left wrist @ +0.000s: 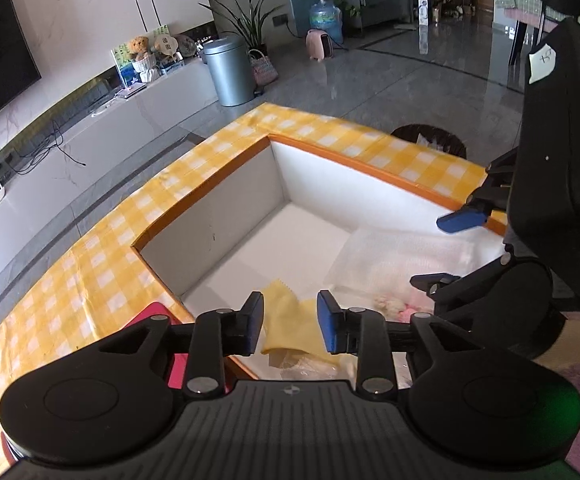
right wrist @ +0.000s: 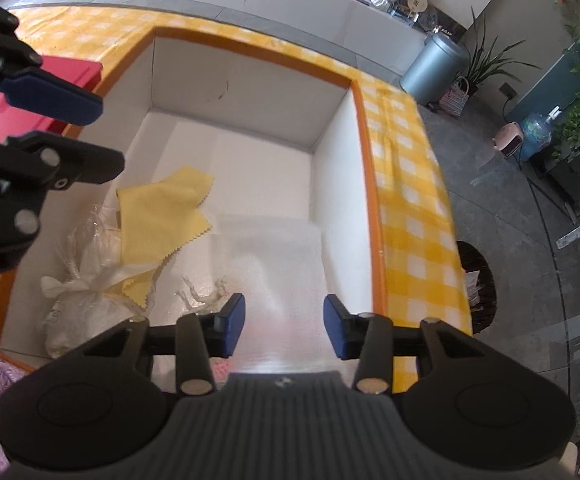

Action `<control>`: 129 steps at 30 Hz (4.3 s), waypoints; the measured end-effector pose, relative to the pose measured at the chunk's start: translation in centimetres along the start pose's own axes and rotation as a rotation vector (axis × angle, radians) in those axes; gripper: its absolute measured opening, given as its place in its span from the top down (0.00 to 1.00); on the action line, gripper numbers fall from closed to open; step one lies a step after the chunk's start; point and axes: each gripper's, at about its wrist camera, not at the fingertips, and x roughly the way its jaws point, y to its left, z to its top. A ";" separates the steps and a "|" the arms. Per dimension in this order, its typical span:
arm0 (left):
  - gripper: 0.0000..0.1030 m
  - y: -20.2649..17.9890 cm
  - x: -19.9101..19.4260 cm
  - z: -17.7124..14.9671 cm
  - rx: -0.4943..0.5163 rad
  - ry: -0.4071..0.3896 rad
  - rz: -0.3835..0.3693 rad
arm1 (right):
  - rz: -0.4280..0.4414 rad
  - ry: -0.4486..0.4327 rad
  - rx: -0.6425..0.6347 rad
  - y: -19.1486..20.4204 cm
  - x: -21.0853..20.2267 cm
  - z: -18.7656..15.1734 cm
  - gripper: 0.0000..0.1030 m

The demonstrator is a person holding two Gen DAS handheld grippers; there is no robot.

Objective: Organize soft objects
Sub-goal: 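Open both grippers to drop the cloth and mesh into the box, then withdraw both grippers from the box, then move both grippers to the pile and grasp the orange crocheted strawberry with the left gripper, then grasp the silver Deegeo snack packet with the right gripper while the left holds the strawberry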

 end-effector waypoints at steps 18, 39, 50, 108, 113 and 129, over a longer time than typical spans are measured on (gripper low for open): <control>0.62 2.9 -12.2 -6.6 -0.157 -0.158 0.048 | 0.094 -0.290 0.223 4.4 -11.6 -3.6 0.35; 0.62 9.8 -17.5 -23.2 -0.555 -0.113 0.229 | 0.268 -0.408 0.381 17.2 -11.9 -8.7 0.35; 0.56 12.9 -17.5 -28.9 -0.709 -0.080 0.239 | 0.276 -0.374 0.243 21.9 -10.3 -6.9 0.29; 0.56 19.8 -11.4 -30.2 -0.956 0.047 0.261 | 0.482 -0.345 -0.045 30.9 -4.8 1.5 0.43; 0.56 21.6 -12.4 -32.0 -1.035 0.033 0.261 | 0.523 -0.311 -0.129 32.9 -3.7 3.7 0.48; 0.56 21.3 -11.9 -32.7 -1.012 0.017 0.203 | 0.516 -0.294 -0.251 36.4 -2.3 6.4 0.98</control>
